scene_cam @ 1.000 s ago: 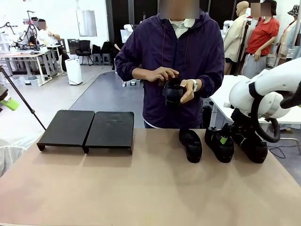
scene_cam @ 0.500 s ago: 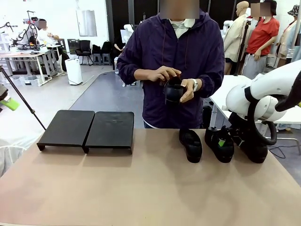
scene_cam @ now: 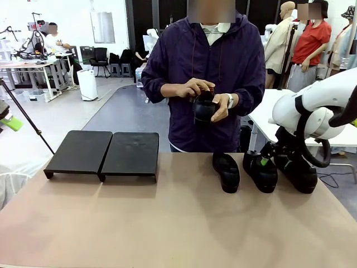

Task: Organize the shoes by placing them on the stand.
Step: Pick up one Shoe and place it in the middle of the table.

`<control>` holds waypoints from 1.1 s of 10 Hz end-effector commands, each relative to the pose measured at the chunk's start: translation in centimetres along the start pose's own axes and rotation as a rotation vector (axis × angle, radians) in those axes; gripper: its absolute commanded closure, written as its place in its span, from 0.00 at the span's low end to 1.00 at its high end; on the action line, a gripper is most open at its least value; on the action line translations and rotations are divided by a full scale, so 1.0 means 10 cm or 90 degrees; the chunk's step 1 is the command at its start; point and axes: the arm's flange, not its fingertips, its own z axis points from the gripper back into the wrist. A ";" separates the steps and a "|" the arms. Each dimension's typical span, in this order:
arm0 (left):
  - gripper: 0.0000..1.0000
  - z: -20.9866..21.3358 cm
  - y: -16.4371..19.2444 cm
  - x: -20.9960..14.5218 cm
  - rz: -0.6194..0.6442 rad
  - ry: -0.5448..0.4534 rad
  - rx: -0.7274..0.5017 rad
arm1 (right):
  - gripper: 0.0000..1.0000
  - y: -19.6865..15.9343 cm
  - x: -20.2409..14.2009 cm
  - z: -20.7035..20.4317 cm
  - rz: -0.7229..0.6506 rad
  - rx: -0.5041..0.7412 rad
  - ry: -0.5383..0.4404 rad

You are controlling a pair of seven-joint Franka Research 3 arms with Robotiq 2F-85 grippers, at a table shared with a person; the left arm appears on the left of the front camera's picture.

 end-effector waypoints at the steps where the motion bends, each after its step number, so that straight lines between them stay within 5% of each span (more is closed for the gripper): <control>1: 0.00 0.02 0.02 0.00 -0.010 0.000 -0.007 | 0.00 -0.02 0.06 -0.06 -0.020 -0.007 -0.013; 7: 0.00 0.02 0.02 0.00 -0.010 0.000 -0.007 | 0.00 -0.02 0.08 -0.30 -0.022 -0.065 -0.025; 8: 0.00 0.02 0.02 0.00 -0.010 0.000 -0.007 | 0.60 -0.02 0.08 -0.31 -0.022 -0.072 -0.027; 9: 0.00 0.02 0.02 0.00 -0.010 0.000 -0.007 | 1.00 -0.01 0.07 -0.31 -0.017 -0.069 -0.029; 11: 0.00 0.02 0.02 0.00 -0.010 0.000 -0.007 | 1.00 -0.01 0.07 -0.33 -0.012 -0.064 -0.022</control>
